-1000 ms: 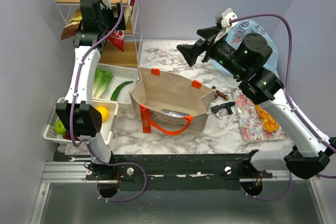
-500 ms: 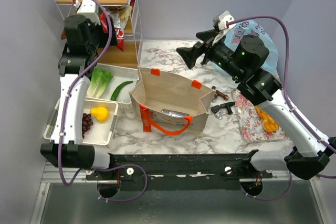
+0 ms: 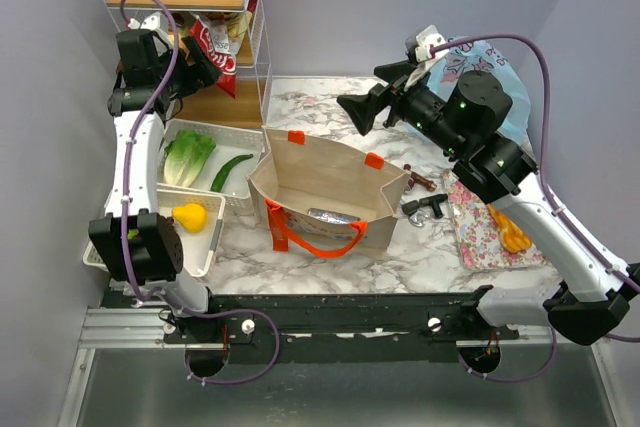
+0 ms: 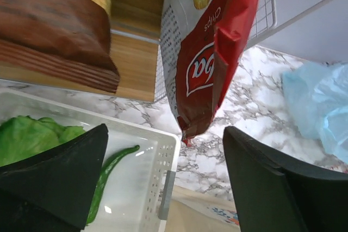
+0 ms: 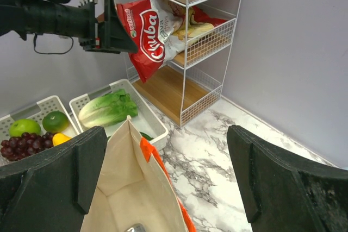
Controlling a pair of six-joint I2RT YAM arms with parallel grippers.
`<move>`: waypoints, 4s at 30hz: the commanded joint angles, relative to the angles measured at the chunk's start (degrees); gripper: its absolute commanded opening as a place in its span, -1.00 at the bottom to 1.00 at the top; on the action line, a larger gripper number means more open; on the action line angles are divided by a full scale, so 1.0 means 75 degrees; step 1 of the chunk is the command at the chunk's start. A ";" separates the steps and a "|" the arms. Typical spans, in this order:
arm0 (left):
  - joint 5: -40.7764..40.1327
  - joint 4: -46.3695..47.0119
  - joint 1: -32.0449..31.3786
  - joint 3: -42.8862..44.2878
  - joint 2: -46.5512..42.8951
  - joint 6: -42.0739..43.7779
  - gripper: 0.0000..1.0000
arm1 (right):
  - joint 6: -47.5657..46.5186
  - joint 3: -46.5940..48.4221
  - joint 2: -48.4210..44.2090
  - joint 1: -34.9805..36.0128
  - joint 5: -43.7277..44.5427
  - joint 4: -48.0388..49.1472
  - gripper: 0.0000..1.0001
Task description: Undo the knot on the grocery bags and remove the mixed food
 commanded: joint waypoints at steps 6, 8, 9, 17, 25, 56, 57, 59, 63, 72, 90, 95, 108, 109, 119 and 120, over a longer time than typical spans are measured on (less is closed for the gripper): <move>0.1714 0.1601 0.0307 -0.0592 -0.0015 -0.1331 0.91 | -0.0125 -0.0255 -0.0295 -0.0052 0.0133 -0.0085 1.00; 0.2084 0.2540 0.0514 -0.1018 0.0026 -0.2126 0.58 | -0.0125 -0.0271 -0.0273 -0.0058 0.0122 -0.0044 1.00; 0.2223 0.2816 0.0627 -0.1115 0.0115 -0.2682 0.38 | -0.0126 -0.0273 -0.0256 -0.0052 0.0100 -0.0029 0.99; 0.2489 0.3365 0.0933 -0.1851 0.0401 -0.4961 -1.00 | -0.0207 -0.0224 -0.0232 -0.0058 0.0239 -0.0107 1.00; 0.2624 0.3932 0.0927 -0.1548 0.0927 -0.5563 -1.00 | -0.0174 -0.0043 0.0042 -0.0055 0.0076 -0.0120 0.99; 0.3640 0.2115 0.1824 -0.3129 -0.1755 -0.3636 0.97 | -0.1116 0.0164 0.1188 -0.0051 0.0121 -0.2923 1.00; 0.3658 0.1628 0.1812 -0.3039 -0.1913 -0.3067 0.97 | -0.1175 0.0279 0.1320 -0.0060 0.0046 -0.3248 1.00; 0.3641 0.0943 0.1769 -0.3015 -0.2334 -0.1732 0.97 | -0.1328 0.0301 0.1494 -0.0057 -0.0098 -0.3594 1.00; 0.4107 0.0421 0.1473 -0.3466 -0.3586 0.1216 0.97 | -0.1659 0.0005 0.1553 -0.0054 -0.0106 -0.3806 1.00; 0.4491 -0.2090 -0.1864 -0.4201 -0.5724 0.7489 0.97 | -0.2058 -0.0572 0.1740 -0.0052 -0.0150 -0.4083 -0.10; -0.0212 -0.2322 -0.7386 -0.7146 -0.5843 1.0180 0.59 | -0.1839 -0.1719 -0.0292 -0.0052 -0.2398 -0.1871 -0.99; -0.0740 -0.1667 -0.7690 -0.7045 -0.5523 0.9712 0.56 | -0.1532 -0.1671 -0.0179 -0.0053 -0.2526 -0.2252 -0.99; -0.0465 -0.1415 -0.8913 -0.4455 -0.3825 0.9102 0.32 | -0.0986 -0.1369 0.0332 -0.0057 -0.1843 -0.2108 -0.99; -0.0635 -0.1419 -0.8911 -0.4417 -0.3474 0.9057 0.26 | -0.0953 -0.1357 0.0334 -0.0055 -0.1850 -0.2090 -0.99; -0.1665 0.0373 -0.8625 -0.5701 -0.1842 0.9680 0.12 | -0.1095 -0.1528 -0.0159 -0.0061 -0.2514 -0.1940 -0.99; -0.1648 0.0523 -0.8498 -0.5660 -0.1596 0.9525 0.12 | -0.1151 -0.1610 -0.0240 -0.0056 -0.2627 -0.1910 -0.99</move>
